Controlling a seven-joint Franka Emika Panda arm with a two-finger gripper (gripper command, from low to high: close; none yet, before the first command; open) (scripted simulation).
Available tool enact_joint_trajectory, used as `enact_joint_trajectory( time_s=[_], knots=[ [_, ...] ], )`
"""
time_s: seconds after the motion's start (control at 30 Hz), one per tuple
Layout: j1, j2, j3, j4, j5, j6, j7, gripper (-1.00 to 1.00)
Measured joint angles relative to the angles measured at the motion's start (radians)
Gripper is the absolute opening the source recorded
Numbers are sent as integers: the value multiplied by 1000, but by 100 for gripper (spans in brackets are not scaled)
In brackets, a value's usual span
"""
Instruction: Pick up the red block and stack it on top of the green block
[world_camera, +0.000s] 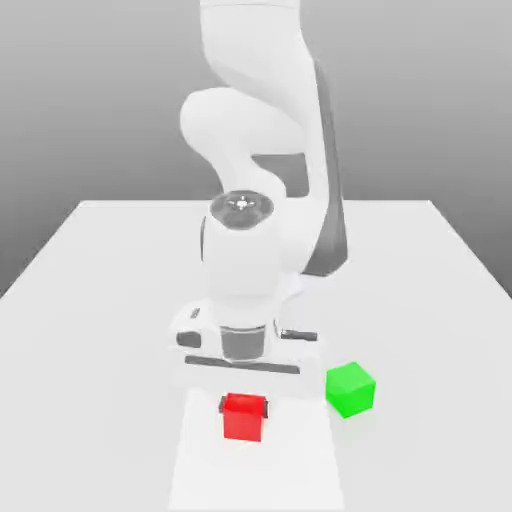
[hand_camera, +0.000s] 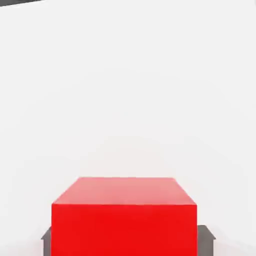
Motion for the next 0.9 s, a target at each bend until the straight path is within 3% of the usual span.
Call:
enact_joint_trajectory(
  time_s=[0.27, 0.53, 0.8, 0.83, 0.9],
  knots=[
    [11, -246, 7, -42, -18, -206, -28, -100],
    [273, -425, 109, -120, 26, -308, -409, -100],
    [305, -225, 132, -126, -33, -101, -442, -100],
    [304, -201, 129, -125, -46, -79, -433, 100],
    [304, -201, 129, -125, -46, -79, -433, 100]
  ],
)
